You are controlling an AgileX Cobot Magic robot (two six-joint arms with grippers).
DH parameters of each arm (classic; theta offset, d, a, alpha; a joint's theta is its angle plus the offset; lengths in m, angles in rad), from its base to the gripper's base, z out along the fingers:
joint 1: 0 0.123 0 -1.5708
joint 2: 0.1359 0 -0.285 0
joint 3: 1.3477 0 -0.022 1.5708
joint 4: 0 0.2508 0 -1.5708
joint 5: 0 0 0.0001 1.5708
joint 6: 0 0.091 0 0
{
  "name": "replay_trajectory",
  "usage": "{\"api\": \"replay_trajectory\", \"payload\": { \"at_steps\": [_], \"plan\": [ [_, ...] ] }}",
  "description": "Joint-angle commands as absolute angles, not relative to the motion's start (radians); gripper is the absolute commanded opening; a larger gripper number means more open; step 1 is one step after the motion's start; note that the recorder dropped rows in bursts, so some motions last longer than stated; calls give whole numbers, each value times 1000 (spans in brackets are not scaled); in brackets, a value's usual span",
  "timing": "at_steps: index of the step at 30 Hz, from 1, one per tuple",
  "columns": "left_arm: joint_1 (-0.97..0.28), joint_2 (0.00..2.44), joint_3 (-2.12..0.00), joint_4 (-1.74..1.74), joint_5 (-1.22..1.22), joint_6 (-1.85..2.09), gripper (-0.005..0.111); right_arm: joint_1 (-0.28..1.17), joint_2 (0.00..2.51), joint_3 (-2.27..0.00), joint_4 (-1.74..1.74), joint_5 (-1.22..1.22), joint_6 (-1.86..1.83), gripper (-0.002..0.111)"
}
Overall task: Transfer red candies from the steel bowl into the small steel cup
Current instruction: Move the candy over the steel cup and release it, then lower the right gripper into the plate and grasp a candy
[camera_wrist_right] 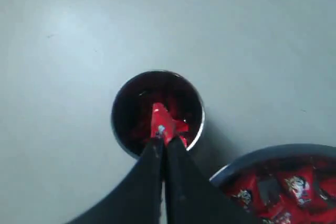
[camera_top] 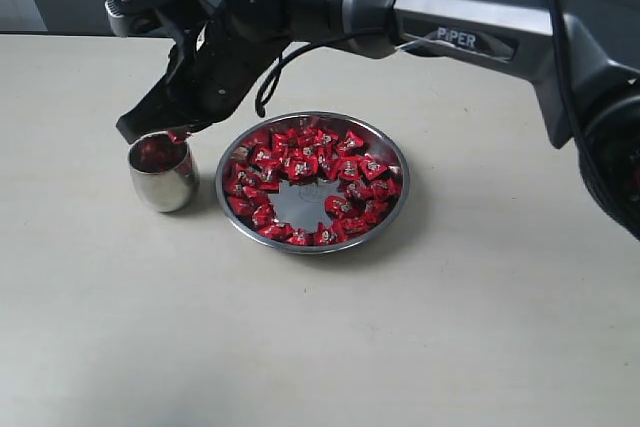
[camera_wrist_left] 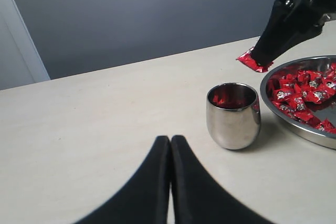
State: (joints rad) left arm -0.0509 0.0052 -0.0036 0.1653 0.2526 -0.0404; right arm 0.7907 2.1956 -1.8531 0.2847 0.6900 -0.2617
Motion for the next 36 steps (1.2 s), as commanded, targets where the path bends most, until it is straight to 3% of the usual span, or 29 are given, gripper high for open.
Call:
{"api": "replay_trajectory", "payload": {
  "at_steps": [1,5,8,11,22,36],
  "plan": [
    [-51,0,0,162,242,-43,1,811,2219,-1859,304,640,-285,-1],
    [-51,0,0,162,242,-43,1,813,2244,-1859,311,624,-289,3],
    [-51,0,0,162,242,-43,1,813,2244,-1859,312,606,-289,30],
    [-51,0,0,162,242,-43,1,813,2244,-1859,312,590,-289,42],
    [-51,0,0,162,242,-43,1,724,2232,-1859,-95,917,-74,42],
    [-51,0,0,162,242,-43,1,662,2349,-1859,-58,860,-74,42]
  ]
}}
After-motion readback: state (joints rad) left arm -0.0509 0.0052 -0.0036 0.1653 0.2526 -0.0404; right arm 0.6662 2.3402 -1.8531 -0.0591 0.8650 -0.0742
